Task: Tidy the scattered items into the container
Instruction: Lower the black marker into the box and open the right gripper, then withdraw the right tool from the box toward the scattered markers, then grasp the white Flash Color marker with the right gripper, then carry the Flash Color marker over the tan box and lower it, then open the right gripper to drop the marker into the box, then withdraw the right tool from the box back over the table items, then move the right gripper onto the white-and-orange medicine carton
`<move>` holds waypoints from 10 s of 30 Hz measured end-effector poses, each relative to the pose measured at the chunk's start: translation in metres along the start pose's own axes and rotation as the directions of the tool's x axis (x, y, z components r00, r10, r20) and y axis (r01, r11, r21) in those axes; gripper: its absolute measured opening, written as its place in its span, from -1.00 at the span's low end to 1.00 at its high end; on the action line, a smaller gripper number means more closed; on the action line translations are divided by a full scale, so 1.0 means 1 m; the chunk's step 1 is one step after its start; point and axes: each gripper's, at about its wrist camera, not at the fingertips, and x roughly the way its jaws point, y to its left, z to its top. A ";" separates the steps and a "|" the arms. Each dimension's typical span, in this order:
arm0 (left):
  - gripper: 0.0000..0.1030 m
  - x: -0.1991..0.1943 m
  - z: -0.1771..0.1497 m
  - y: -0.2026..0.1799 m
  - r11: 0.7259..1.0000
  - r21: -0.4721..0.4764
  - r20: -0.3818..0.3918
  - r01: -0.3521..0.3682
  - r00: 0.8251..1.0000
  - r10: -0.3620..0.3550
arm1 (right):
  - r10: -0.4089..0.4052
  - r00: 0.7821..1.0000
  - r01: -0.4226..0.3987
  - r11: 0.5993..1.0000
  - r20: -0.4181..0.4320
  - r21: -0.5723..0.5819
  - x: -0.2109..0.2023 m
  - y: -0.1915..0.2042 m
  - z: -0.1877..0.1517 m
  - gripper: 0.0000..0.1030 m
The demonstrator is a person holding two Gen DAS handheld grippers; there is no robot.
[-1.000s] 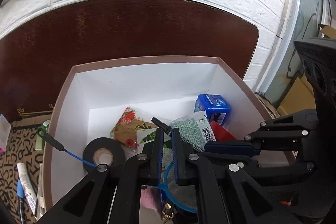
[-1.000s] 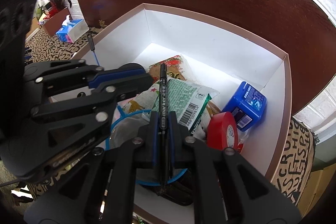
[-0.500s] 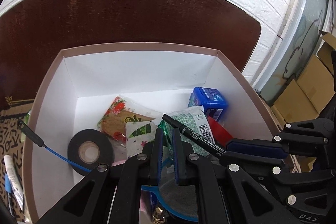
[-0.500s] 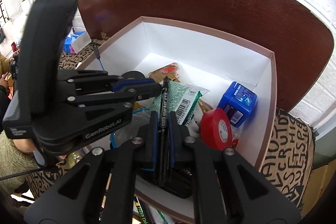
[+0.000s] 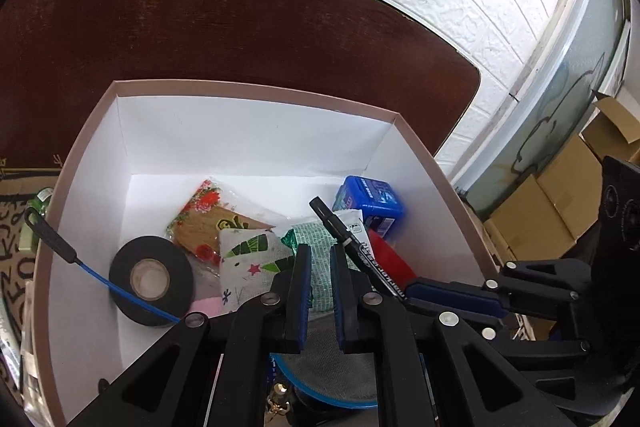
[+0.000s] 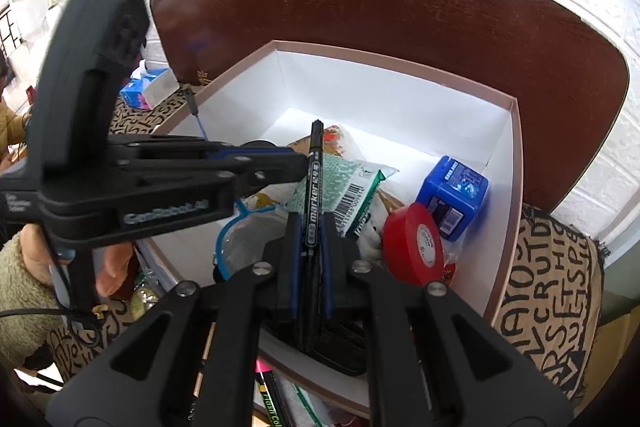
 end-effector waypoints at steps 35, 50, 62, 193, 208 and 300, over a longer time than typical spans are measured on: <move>0.11 -0.109 -0.086 -0.060 0.973 0.146 0.126 -0.180 0.979 0.162 | -0.056 0.998 0.055 0.989 -0.001 -0.140 -0.079 0.071 -0.063 0.04; 0.45 -0.121 -0.228 -0.086 0.965 0.217 -0.020 -0.147 0.988 0.155 | -0.021 0.972 -0.077 0.912 -0.235 -0.402 -0.088 0.133 -0.182 0.12; 0.45 -0.094 -0.256 -0.082 0.971 0.216 -0.141 -0.101 0.981 0.133 | -0.012 0.930 -0.162 0.883 -0.367 -0.440 -0.059 0.133 -0.209 -0.19; -0.56 -0.026 -0.008 -0.011 0.996 -0.043 0.099 -0.075 0.992 0.079 | -0.105 0.986 0.049 0.926 -0.130 -0.375 0.027 0.038 0.024 -0.66; -0.57 -0.016 -0.001 -0.006 0.993 -0.058 0.092 -0.106 0.989 0.111 | -0.135 0.977 0.080 0.950 -0.165 -0.301 0.050 0.026 0.030 -0.66; 0.57 -0.081 -0.248 -0.221 0.892 0.239 0.028 -0.385 0.920 0.390 | -0.278 0.939 0.310 0.940 -0.201 0.145 -0.159 0.064 -0.289 0.72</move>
